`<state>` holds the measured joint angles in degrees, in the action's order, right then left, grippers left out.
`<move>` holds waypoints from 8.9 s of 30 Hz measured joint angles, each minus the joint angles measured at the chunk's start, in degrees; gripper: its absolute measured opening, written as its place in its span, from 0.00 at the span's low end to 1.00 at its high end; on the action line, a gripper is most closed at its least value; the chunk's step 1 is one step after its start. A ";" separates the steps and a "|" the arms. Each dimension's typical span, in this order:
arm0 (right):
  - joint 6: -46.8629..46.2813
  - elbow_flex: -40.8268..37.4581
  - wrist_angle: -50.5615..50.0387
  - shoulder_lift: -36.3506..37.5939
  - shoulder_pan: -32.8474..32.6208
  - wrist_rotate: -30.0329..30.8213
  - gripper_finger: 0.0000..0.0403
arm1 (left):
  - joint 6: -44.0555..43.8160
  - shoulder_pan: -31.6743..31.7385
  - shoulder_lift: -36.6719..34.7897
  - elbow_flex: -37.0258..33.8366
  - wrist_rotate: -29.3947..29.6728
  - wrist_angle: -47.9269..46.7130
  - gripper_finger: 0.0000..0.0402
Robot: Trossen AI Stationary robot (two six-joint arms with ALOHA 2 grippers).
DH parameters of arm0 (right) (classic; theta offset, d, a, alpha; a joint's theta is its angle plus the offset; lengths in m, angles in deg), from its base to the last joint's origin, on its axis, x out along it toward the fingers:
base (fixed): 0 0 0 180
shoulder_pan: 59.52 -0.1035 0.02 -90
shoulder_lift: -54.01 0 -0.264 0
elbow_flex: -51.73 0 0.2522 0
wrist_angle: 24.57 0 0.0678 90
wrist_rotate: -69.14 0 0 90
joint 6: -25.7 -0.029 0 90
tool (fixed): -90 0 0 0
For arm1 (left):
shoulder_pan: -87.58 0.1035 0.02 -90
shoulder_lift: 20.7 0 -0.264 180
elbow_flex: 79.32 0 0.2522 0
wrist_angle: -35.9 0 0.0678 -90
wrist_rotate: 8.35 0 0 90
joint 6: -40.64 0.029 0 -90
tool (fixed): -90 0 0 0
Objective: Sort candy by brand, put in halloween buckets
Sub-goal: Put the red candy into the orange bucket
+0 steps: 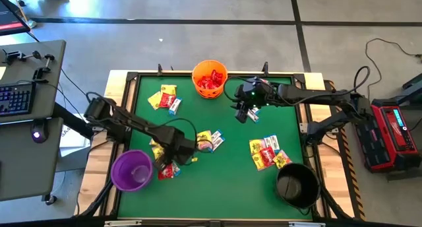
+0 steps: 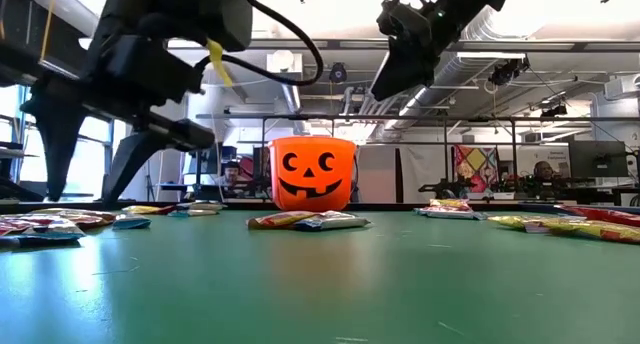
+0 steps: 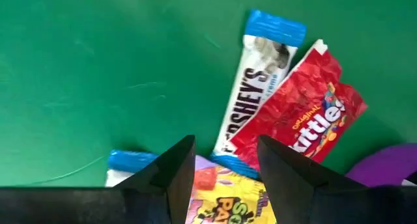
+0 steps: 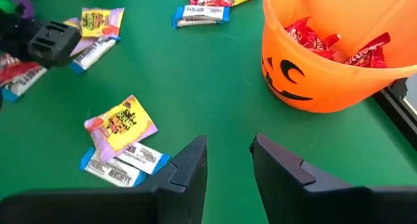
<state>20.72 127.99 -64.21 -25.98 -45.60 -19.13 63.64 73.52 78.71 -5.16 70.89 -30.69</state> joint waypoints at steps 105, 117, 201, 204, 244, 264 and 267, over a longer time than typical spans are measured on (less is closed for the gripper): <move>-12.78 0.00 0.51 0.00 0.71 9.70 0.27 | -19.34 54.60 6.30 30.77 -12.50 15.73 0.00; -13.09 0.00 0.51 0.00 0.71 12.06 0.27 | -13.37 53.84 8.64 30.84 -5.74 15.69 0.02; -4.69 -10.14 -26.22 -3.08 -16.55 -19.31 0.43 | -30.36 28.06 -15.27 -0.76 6.45 51.05 0.03; -0.81 -10.16 -27.05 -5.75 -16.55 -19.43 0.43 | -29.97 27.44 -15.27 -0.76 6.47 51.00 0.03; 1.19 -3.83 -26.17 -4.69 -9.76 -18.50 0.00 | -28.37 27.31 -15.21 -0.76 8.85 50.11 0.03; -16.56 -3.21 23.71 -2.54 2.68 -3.48 0.00 | -30.14 32.82 -30.72 -11.27 6.08 56.12 0.00; -17.94 -3.21 27.85 -3.19 5.49 -2.66 0.00 | -30.90 33.91 -32.76 -11.89 6.89 55.32 0.00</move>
<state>2.79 124.78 -36.36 -29.17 -40.11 -21.80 32.74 107.43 45.95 -17.04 77.77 24.63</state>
